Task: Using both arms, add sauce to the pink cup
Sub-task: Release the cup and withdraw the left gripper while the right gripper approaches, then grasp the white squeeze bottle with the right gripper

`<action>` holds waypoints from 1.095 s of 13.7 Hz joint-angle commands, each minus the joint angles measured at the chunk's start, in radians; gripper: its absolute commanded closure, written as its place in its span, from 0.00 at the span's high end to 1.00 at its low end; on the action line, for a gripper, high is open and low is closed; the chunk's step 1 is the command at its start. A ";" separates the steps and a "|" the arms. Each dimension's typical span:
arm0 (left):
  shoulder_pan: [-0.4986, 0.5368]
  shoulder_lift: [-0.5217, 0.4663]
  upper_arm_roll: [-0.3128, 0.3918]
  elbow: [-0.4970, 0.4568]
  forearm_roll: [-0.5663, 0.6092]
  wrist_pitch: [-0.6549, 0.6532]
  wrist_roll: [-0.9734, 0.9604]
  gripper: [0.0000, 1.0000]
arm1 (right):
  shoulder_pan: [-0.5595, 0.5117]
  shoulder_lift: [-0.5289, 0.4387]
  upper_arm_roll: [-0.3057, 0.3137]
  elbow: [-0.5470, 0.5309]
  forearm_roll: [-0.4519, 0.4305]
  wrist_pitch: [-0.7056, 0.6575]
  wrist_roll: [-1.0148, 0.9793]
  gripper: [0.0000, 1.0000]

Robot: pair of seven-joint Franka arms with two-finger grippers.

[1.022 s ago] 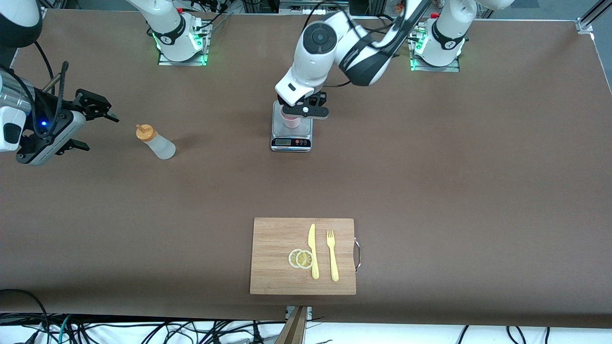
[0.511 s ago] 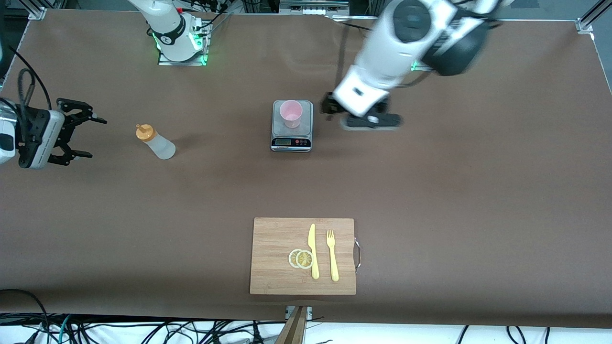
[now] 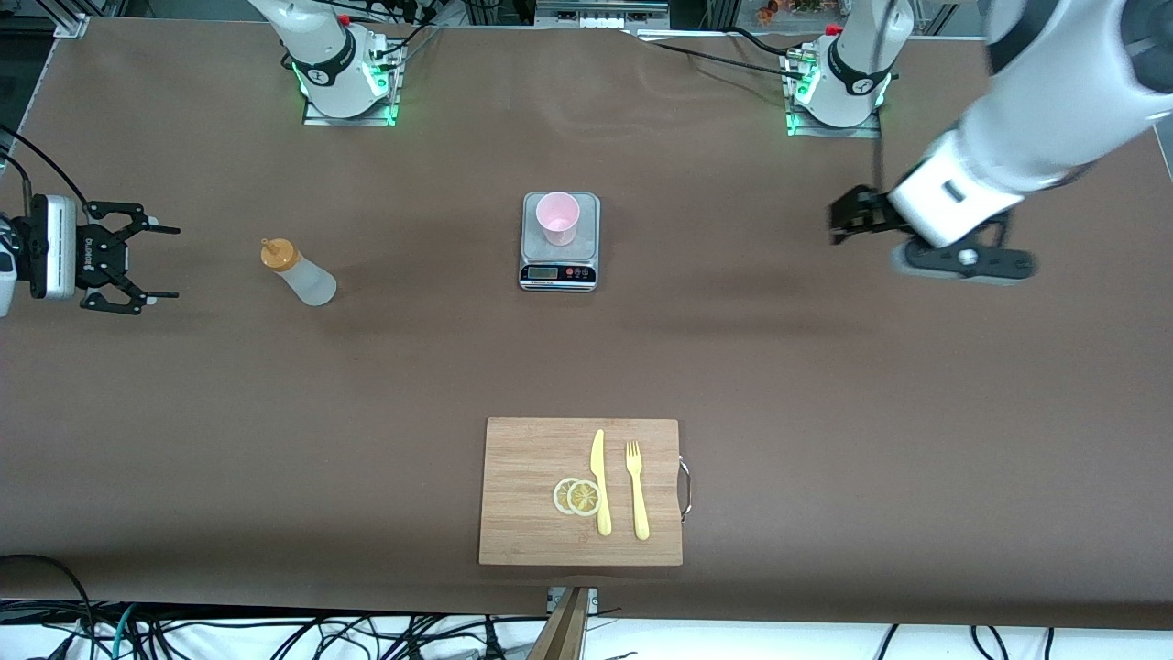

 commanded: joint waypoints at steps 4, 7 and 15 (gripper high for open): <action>0.092 0.009 0.080 0.037 0.013 -0.050 0.212 1.00 | -0.084 0.275 0.011 0.009 0.183 -0.094 -0.477 1.00; 0.115 0.016 0.081 0.029 0.014 -0.050 0.242 1.00 | -0.087 0.368 0.011 0.009 0.245 -0.099 -0.605 1.00; 0.112 0.035 0.078 0.043 0.013 -0.051 0.240 1.00 | -0.041 0.415 0.022 -0.071 0.360 -0.054 -0.671 1.00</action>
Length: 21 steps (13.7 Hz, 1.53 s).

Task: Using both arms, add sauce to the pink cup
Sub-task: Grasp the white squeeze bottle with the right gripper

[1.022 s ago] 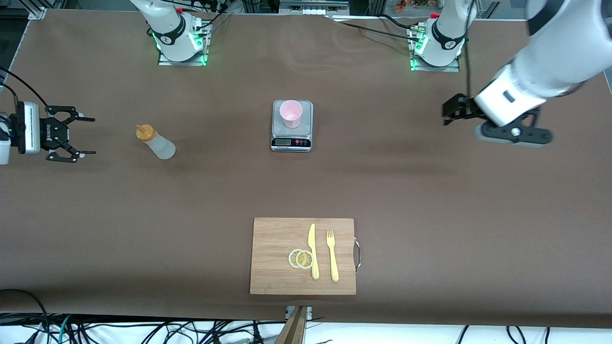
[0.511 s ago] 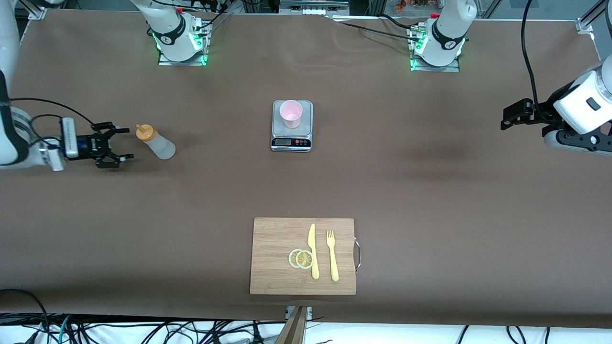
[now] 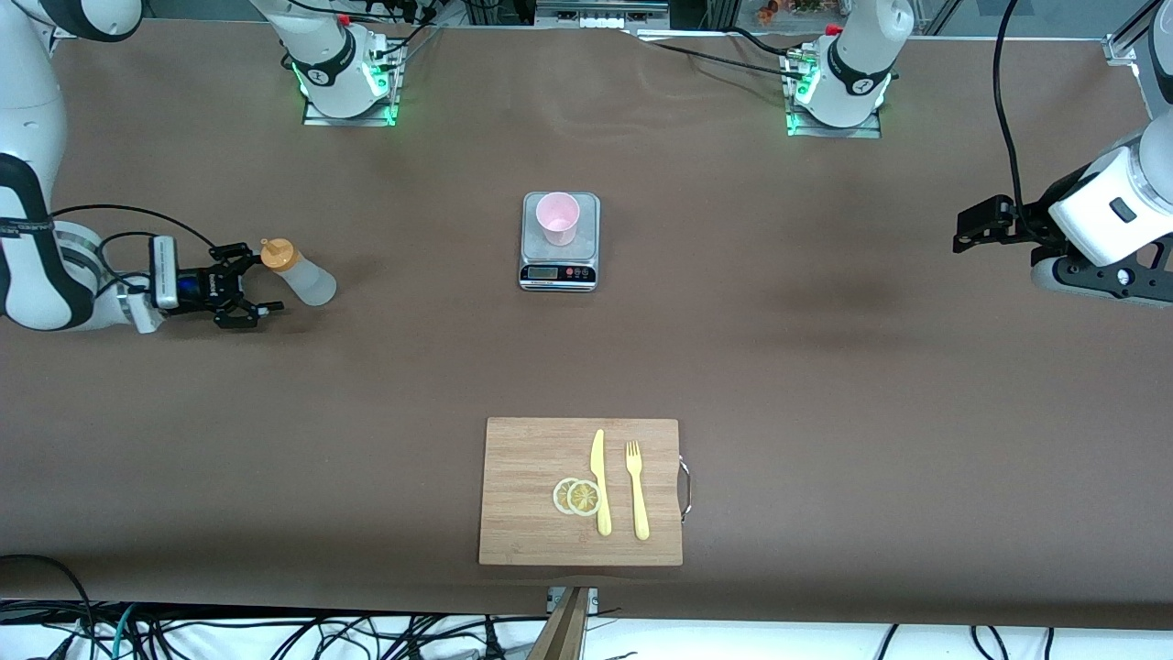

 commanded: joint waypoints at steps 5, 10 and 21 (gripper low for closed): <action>-0.015 0.029 -0.010 0.030 0.009 -0.011 0.016 1.00 | 0.050 0.004 0.017 -0.077 0.064 0.053 -0.065 1.00; -0.010 0.049 -0.006 0.073 0.004 -0.011 0.018 1.00 | 0.050 0.001 0.042 -0.136 0.084 0.039 -0.088 1.00; -0.012 0.049 -0.006 0.073 0.004 -0.011 0.016 1.00 | 0.050 -0.005 0.066 -0.147 0.130 0.014 -0.081 0.44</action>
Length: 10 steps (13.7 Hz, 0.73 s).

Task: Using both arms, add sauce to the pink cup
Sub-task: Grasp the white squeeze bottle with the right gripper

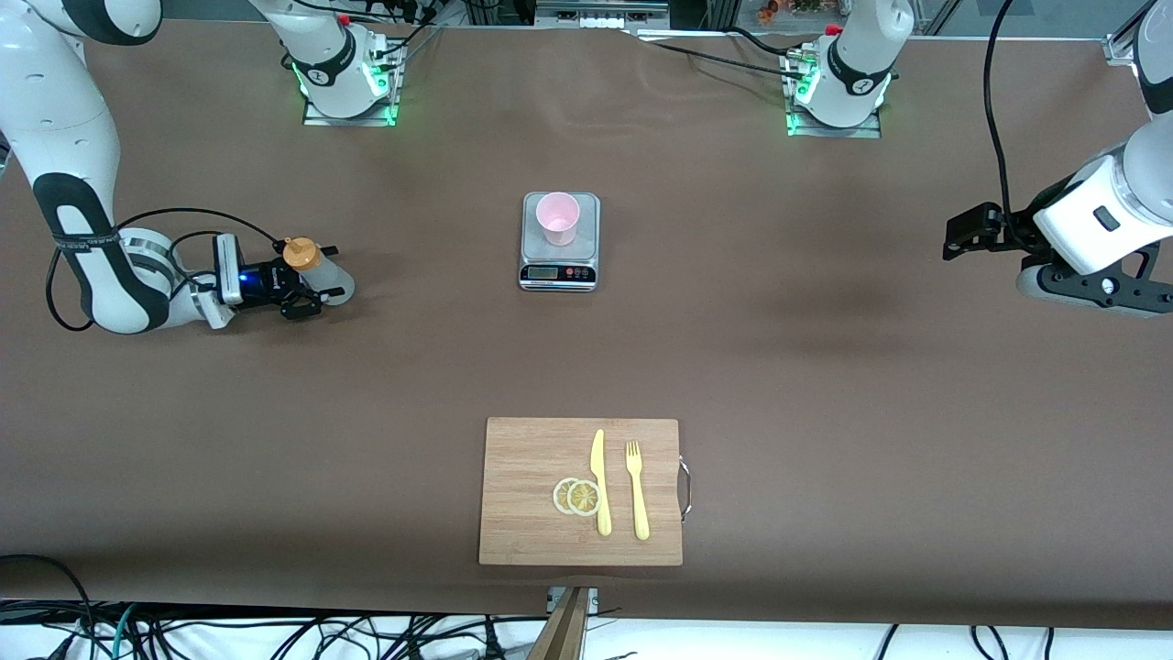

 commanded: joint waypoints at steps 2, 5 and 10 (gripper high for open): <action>-0.002 0.017 0.004 0.036 0.004 -0.013 0.016 1.00 | 0.001 -0.015 0.004 -0.012 0.036 -0.006 -0.049 0.15; -0.001 0.018 0.004 0.036 0.004 -0.013 0.016 1.00 | 0.048 -0.054 -0.003 -0.004 0.035 0.006 0.011 0.13; 0.001 0.018 0.004 0.036 0.004 -0.013 0.018 1.00 | 0.195 -0.250 -0.045 -0.024 0.026 0.124 0.204 0.14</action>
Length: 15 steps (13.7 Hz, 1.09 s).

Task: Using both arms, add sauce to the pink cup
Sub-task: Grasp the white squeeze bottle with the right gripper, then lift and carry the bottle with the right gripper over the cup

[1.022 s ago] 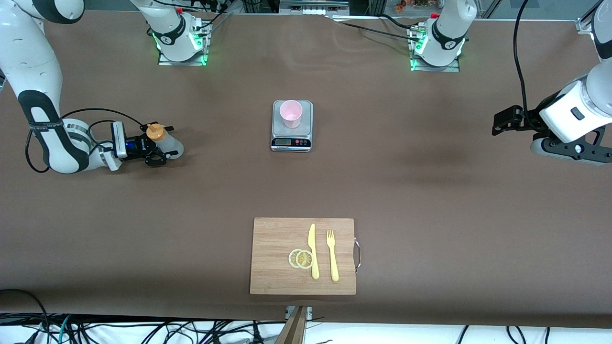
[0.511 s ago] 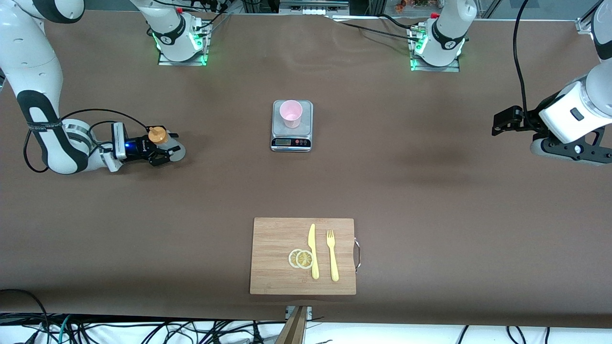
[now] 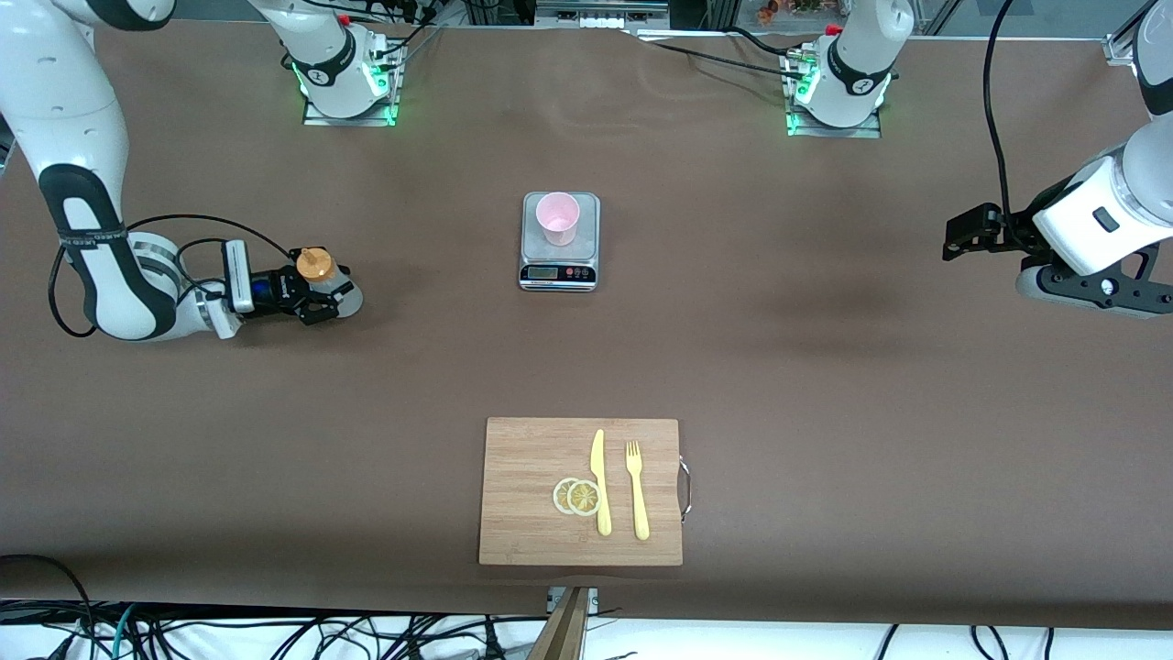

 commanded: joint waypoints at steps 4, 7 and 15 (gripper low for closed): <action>0.001 0.017 0.004 0.035 0.003 -0.013 0.018 1.00 | 0.207 -0.333 -0.049 -0.107 -0.072 0.241 0.369 0.14; 0.001 0.017 0.004 0.035 0.003 -0.013 0.018 1.00 | 0.353 -0.427 -0.049 -0.170 -0.114 0.385 0.570 0.14; 0.002 0.015 0.004 0.035 0.004 -0.013 0.018 1.00 | 0.671 -0.570 -0.033 -0.351 -0.390 0.685 1.124 0.14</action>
